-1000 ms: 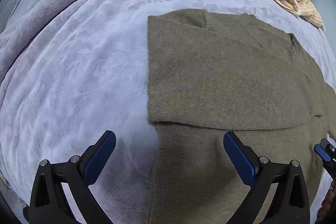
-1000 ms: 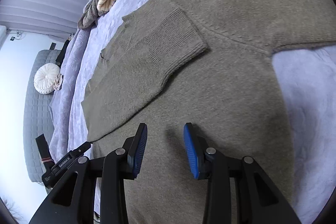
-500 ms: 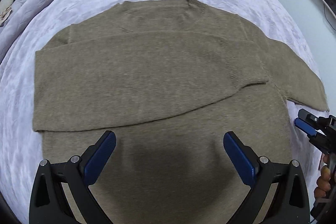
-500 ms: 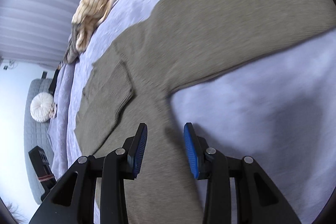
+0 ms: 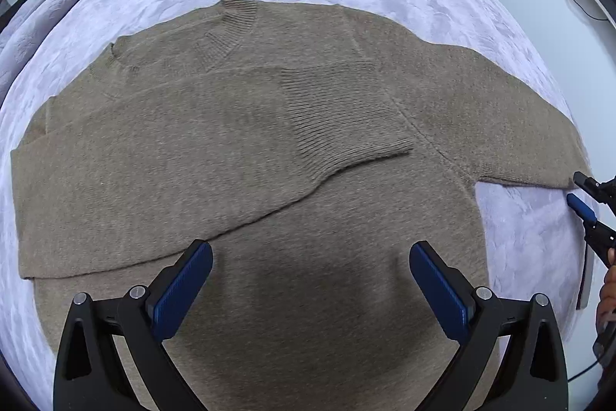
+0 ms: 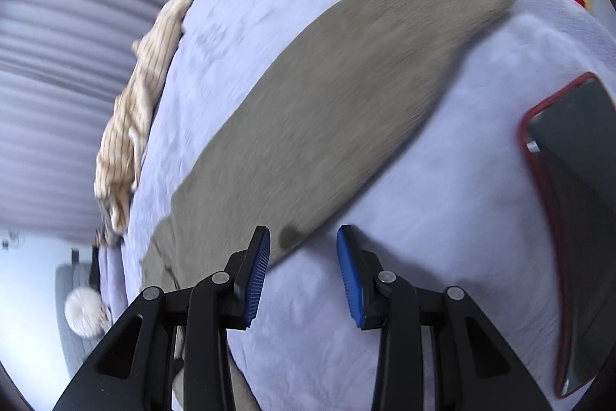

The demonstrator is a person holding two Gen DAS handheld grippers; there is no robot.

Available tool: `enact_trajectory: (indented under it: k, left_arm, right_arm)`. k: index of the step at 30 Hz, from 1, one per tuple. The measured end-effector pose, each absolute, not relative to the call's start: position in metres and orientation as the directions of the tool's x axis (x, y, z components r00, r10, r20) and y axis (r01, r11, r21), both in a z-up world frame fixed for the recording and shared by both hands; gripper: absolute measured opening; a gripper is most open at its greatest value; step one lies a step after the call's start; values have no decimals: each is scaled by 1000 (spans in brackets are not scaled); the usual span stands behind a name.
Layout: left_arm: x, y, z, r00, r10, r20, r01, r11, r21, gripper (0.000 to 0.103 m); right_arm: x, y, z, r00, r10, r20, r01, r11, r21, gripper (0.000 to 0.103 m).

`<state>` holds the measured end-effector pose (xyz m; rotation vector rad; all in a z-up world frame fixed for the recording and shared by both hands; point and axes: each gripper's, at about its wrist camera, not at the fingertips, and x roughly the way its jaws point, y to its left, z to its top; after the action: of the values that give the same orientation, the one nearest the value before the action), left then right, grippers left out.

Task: Fold small clothes
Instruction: 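Move the right gripper to the other sweater sleeve, then grasp the other sleeve cuff with the right gripper and fold it across the body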

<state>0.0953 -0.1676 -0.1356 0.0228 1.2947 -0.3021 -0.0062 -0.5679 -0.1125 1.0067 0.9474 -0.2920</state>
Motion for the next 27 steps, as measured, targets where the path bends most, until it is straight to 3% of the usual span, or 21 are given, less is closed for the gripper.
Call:
enact_trajectory:
  k: [8, 9, 10, 14, 20, 27]
  left_arm:
    - [104, -186, -140, 237, -216, -947, 245, 957, -157, 103]
    - [104, -186, -139, 238, -219, -946, 244, 956, -160, 103]
    - [105, -184, -138, 241, -222, -945, 241, 957, -163, 103]
    - [104, -176, -136, 250, -230, -941, 231, 958, -172, 103]
    - [101, -151, -129, 278, -227, -933, 199, 964, -175, 103]
    - [93, -98, -124, 315, -208, -926, 109, 977, -183, 103]
  right_arm:
    - [-7, -611, -114, 664, 144, -734, 632, 416, 654, 39]
    - [-4, -612, -112, 668, 147, -730, 628, 414, 659, 32]
    - [-1, -612, -110, 674, 149, -723, 620, 418, 664, 14]
    - [21, -591, -90, 679, 161, -716, 566, 506, 651, 8]
    - [69, -517, -47, 698, 257, -669, 336, 707, 622, 8]
    - [121, -360, -20, 608, 439, -662, -54, 854, 517, 8]
